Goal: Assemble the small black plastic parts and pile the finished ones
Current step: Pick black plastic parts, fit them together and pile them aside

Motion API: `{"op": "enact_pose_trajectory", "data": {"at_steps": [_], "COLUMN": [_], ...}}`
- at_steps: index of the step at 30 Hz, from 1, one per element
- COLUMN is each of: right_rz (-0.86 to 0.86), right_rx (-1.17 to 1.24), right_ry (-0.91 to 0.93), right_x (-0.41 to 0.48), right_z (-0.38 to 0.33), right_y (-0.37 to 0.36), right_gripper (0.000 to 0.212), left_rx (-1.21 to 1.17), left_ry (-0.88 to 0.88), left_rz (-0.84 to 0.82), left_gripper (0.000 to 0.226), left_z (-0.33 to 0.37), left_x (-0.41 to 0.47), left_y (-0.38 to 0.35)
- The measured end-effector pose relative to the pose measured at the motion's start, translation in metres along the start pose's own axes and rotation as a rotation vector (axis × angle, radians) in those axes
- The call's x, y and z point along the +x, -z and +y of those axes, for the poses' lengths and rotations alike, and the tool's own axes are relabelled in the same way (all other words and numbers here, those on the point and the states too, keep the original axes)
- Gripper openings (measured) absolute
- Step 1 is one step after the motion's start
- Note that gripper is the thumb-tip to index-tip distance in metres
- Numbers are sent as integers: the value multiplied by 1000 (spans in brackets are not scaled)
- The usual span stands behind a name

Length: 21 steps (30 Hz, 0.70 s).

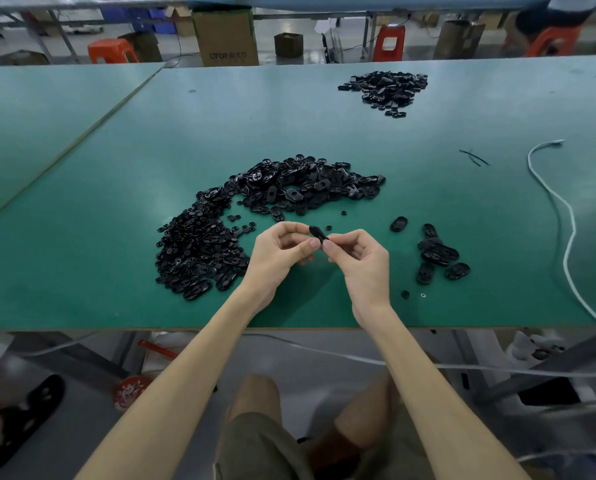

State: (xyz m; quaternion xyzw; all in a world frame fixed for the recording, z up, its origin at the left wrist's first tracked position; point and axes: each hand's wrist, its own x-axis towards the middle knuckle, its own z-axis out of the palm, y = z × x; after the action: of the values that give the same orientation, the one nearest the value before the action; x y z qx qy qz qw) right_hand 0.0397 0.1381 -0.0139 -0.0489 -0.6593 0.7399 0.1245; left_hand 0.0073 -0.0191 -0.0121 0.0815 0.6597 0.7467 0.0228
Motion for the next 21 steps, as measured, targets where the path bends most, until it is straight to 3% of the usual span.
{"op": "enact_pose_trajectory", "data": {"at_steps": [7,21], "right_rz": [-17,-26], "right_rx": [22,41], "right_ry": [-19,-33], "right_x": [1,0], "right_z": [-1,-3], "right_y": [1,2], "right_gripper": [12,13], "left_rx": [35,58], "left_ry": [-18,-10], "left_rz": [-9,-12], "left_gripper": [12,16], "left_z": [-3,1], "left_x": [1,1], "left_y": [0,-1]}}
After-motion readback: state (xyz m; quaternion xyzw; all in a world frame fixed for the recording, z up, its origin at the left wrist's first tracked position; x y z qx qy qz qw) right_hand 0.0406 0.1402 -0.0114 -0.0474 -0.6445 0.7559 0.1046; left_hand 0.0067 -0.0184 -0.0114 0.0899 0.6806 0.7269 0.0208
